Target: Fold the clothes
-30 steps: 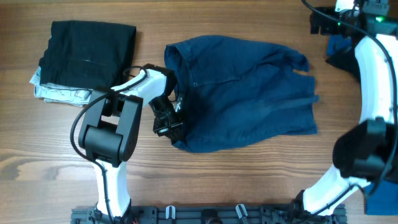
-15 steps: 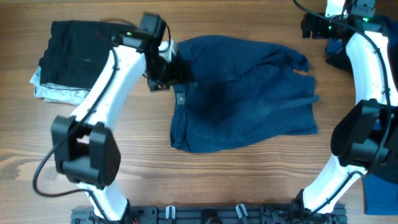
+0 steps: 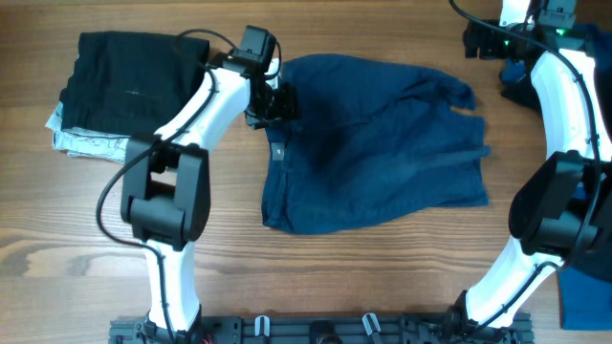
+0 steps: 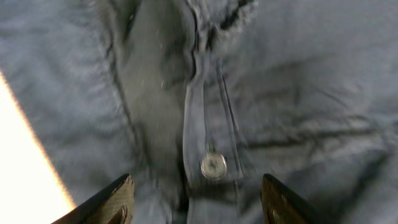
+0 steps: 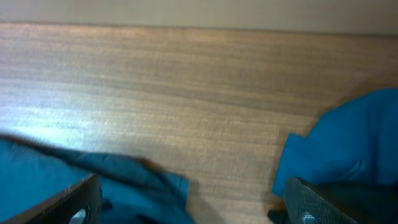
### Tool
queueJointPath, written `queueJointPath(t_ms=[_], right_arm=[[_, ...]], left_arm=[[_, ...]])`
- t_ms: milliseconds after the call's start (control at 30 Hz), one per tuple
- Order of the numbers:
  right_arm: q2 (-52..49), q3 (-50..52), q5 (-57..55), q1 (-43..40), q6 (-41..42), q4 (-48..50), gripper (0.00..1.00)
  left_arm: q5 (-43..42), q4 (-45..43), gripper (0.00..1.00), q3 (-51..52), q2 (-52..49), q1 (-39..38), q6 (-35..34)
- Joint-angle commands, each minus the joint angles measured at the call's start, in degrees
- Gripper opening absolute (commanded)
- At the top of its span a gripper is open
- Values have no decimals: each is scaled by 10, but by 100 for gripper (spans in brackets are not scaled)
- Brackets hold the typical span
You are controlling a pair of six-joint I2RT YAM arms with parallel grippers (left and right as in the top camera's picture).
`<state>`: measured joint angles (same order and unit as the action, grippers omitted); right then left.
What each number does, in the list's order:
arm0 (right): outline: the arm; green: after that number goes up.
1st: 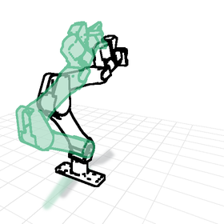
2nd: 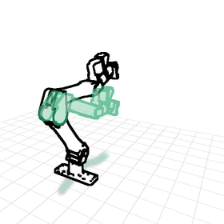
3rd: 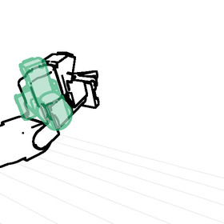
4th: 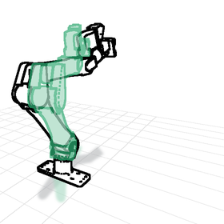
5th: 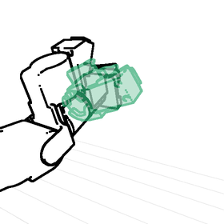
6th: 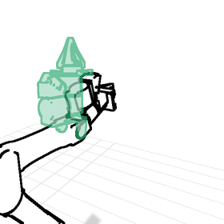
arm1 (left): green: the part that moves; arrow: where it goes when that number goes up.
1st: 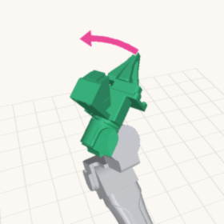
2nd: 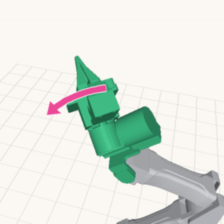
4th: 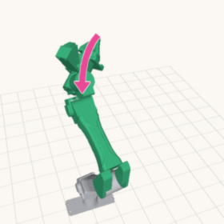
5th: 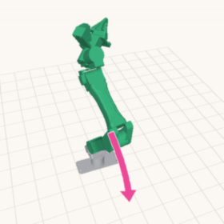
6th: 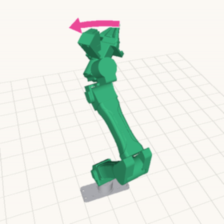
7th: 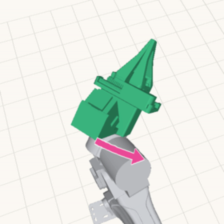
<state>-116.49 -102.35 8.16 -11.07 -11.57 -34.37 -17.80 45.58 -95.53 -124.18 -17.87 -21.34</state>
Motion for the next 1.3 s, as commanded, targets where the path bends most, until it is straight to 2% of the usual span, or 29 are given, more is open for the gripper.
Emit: queueJointPath(t_ms=[0, 233, 467, 700, 1267], right_arm=[[-31, 6, 25, -12, 1, 14, 92], [-71, 6, 127, -46, 39, 43, 88], [-139, 6, 251, -69, 57, 67, 80], [-191, 6, 326, -67, 89, 93, 64], [-207, 6, 331, -34, 71, 102, 68]], left_arm=[[3, -29, 66, 1, -13, -3, -3], [7, -76, 67, 1, -29, -7, -1], [8, -75, 67, 1, -31, -7, -1], [8, -72, 66, 1, -31, -7, -1], [14, -74, 66, 1, -31, -7, -1]])
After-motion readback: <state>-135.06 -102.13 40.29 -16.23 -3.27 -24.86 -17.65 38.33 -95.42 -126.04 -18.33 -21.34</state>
